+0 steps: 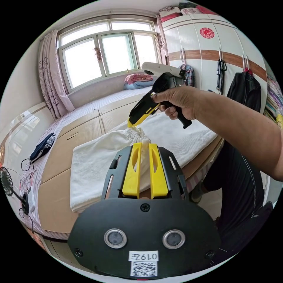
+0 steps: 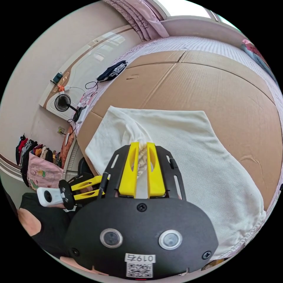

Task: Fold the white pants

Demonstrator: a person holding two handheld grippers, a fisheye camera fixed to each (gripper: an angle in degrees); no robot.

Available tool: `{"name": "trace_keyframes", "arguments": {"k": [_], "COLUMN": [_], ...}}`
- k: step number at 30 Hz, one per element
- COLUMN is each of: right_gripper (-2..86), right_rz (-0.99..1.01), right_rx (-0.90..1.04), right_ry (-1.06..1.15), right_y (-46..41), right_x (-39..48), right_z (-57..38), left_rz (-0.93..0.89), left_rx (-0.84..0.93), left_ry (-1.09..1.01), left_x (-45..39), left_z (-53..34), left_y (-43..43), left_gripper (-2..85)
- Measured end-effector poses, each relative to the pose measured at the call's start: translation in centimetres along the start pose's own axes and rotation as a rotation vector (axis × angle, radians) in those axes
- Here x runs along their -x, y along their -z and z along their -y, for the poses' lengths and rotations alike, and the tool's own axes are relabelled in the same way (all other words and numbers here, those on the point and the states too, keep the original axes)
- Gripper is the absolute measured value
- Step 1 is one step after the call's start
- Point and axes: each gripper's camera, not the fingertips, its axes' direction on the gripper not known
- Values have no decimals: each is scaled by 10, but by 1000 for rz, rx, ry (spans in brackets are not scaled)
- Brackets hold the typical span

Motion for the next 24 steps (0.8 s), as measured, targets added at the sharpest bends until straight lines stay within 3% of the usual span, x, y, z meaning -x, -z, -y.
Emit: {"name": "trace_keyframes", "arguments": {"k": [8,14,19,24], "right_gripper": [53,86,72,47], "right_rz": [158,142,-23,-164], "right_rx": [-104,-240,-302,-223], "right_ry": [-50,5,191,296], "right_y": [-36,-44,-60,-128], "right_x": [-69,-72,-2,40], "right_z": [-62,-111,-148,-190], "left_rz": [0,-48,-79,52], "left_rx": [63,48,-29,-68], "left_ry": [-47,4,36,188], "left_x": [-6,8,23,75], "left_z": [-22,-39,-53,-96], "left_y": [-10,-3,28,87], "left_gripper": [9,29,60,58]}}
